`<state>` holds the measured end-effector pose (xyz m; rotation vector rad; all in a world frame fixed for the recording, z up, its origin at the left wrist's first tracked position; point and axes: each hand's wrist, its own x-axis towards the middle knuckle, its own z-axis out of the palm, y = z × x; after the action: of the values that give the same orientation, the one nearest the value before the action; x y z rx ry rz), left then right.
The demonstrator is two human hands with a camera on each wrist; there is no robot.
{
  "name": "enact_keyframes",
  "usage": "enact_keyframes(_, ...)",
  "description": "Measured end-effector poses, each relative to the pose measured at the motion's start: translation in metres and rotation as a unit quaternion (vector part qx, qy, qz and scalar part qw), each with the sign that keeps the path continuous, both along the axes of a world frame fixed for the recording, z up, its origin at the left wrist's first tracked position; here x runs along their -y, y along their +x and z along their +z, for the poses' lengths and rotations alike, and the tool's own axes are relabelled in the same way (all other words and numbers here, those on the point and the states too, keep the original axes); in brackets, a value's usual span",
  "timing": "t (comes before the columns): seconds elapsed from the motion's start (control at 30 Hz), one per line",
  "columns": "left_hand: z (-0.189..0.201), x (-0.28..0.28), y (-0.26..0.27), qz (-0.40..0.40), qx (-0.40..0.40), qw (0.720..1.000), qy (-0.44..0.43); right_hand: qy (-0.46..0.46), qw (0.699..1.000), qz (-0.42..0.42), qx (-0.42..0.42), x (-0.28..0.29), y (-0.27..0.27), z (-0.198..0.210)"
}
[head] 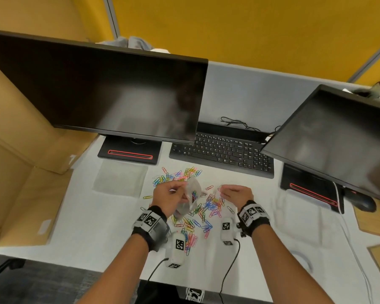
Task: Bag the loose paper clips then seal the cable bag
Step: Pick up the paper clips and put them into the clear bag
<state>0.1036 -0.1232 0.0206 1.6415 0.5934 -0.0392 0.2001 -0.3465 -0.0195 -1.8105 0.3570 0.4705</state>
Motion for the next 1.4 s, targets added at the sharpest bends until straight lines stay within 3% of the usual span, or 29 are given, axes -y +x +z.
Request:
enact_keyframes(0.1,0.004,0.013,0.003,-0.024,-0.002,0.999,0.027,0.205,0.976,-0.054,-0.054,0.002,-0.014,0.024)
enact_keyframes(0.2,0.005,0.025,0.006,-0.038,-0.001,0.999,0.037,0.309,0.949,-0.018,-0.064,-0.005,-0.023,0.051)
enact_keyframes(0.3,0.008,0.038,0.010,-0.046,0.002,0.998,0.030,0.233,0.970,0.061,-0.030,-0.019,-0.030,0.063)
enact_keyframes(0.37,0.010,0.045,0.013,-0.042,0.003,0.999,0.016,0.060,0.988,0.127,0.058,-0.029,-0.032,0.058)
enact_keyframes(0.47,0.009,0.050,0.014,-0.037,-0.010,0.999,0.011,-0.141,0.965,0.165,0.148,-0.040,-0.037,0.055)
enact_keyframes(0.57,0.011,0.051,0.013,-0.045,-0.018,0.999,0.021,-0.212,0.932,0.219,0.197,-0.050,-0.041,0.055)
enact_keyframes(0.67,0.013,0.048,0.012,-0.045,-0.016,0.999,0.022,-0.224,0.913,0.274,0.203,-0.050,-0.040,0.055)
enact_keyframes(0.77,0.018,0.041,0.010,-0.027,-0.011,0.999,0.017,-0.152,0.921,0.299,0.196,-0.046,-0.039,0.064)
enact_keyframes(0.9,0.028,0.030,0.010,-0.004,-0.004,1.000,0.028,-0.067,0.958,0.164,0.224,-0.028,-0.030,0.066)
enact_keyframes(0.97,0.030,0.021,0.011,0.014,-0.001,0.999,0.031,-0.131,0.955,0.126,0.233,-0.011,-0.019,0.047)
enact_keyframes(1.07,0.036,0.004,0.010,0.049,0.018,0.998,0.025,-0.294,0.920,0.222,0.136,0.005,-0.009,0.008)
enact_keyframes(1.13,0.039,-0.004,0.007,0.061,0.030,0.997,0.022,-0.336,0.885,0.300,0.118,0.000,-0.010,-0.013)
enact_keyframes(1.3,0.035,-0.011,0.000,0.075,0.033,0.997,0.005,-0.324,0.827,0.409,0.208,-0.034,-0.018,-0.022)
enact_keyframes(1.4,0.032,-0.009,-0.002,0.079,0.031,0.996,0.002,-0.361,0.762,0.462,0.276,-0.048,-0.019,-0.021)
